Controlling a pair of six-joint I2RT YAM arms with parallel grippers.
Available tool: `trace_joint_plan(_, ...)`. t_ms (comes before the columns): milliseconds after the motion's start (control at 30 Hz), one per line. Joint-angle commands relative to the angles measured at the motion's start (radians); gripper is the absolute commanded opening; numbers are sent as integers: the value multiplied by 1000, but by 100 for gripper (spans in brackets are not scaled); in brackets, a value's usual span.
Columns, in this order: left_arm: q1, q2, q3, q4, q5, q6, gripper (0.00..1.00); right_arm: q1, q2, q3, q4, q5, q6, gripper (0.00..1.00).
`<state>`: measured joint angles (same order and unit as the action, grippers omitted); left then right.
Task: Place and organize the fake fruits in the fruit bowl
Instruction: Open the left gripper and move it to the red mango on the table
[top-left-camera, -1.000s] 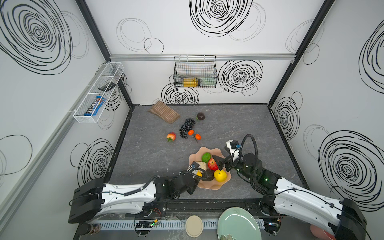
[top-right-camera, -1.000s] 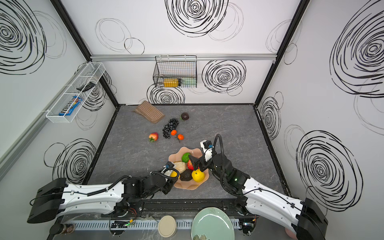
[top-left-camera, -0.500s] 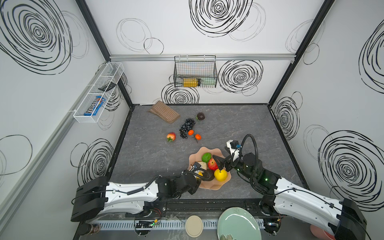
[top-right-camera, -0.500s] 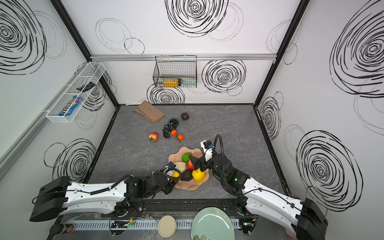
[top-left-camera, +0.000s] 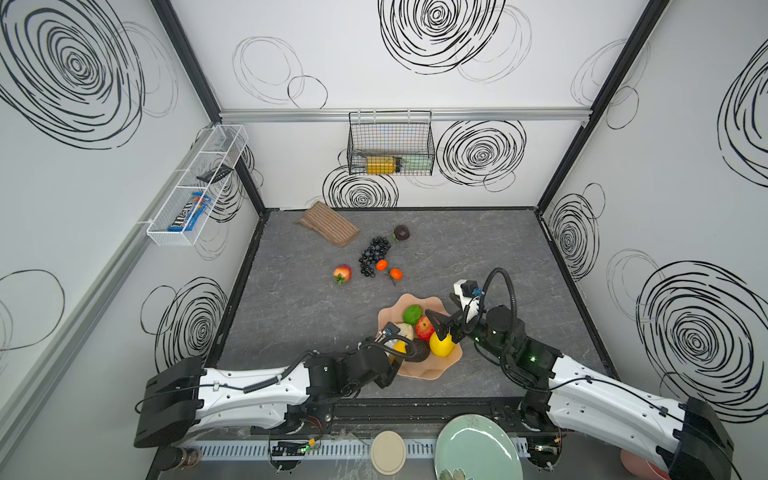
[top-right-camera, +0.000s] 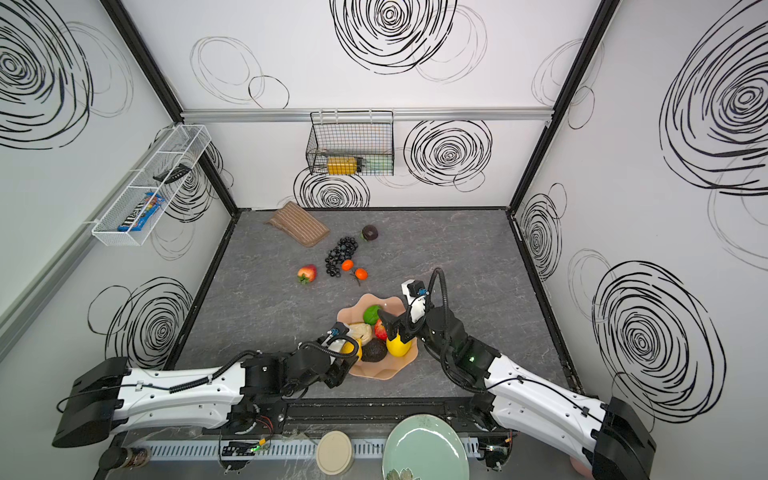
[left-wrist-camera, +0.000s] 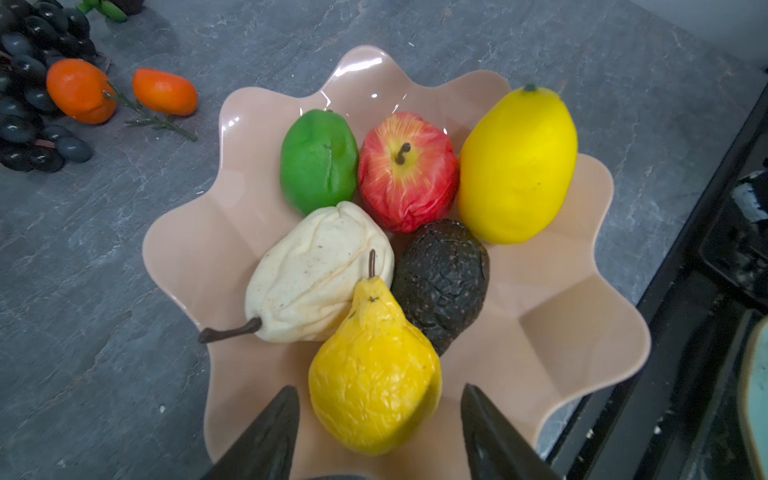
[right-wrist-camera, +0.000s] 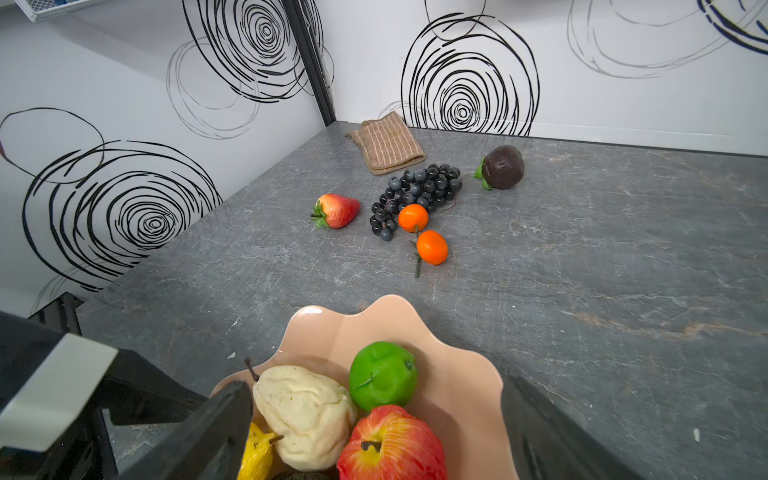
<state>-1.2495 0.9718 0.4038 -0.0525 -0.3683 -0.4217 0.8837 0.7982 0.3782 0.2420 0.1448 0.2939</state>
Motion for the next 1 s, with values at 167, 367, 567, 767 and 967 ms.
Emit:
trace_joint_plan(167,77,-175,89,11,-48,61,71,-15,-22,36,-58,80,47,97)
trace_joint_plan(367,447,-165,196,50,121,13,72,-37,-37,71,-114,134,104,97)
trace_joint_plan(567,669,10,305,13,147,-33,72,-74,-61,82,-168,94,138,97)
trace_joint_plan(767,798,210,389,-19,100,-51,76,-114,-88,64,-190,52,160,97)
trace_joint_plan(967,896,453,503,-67,53,-11,81,-155,-102,41,-192,-11,197,97)
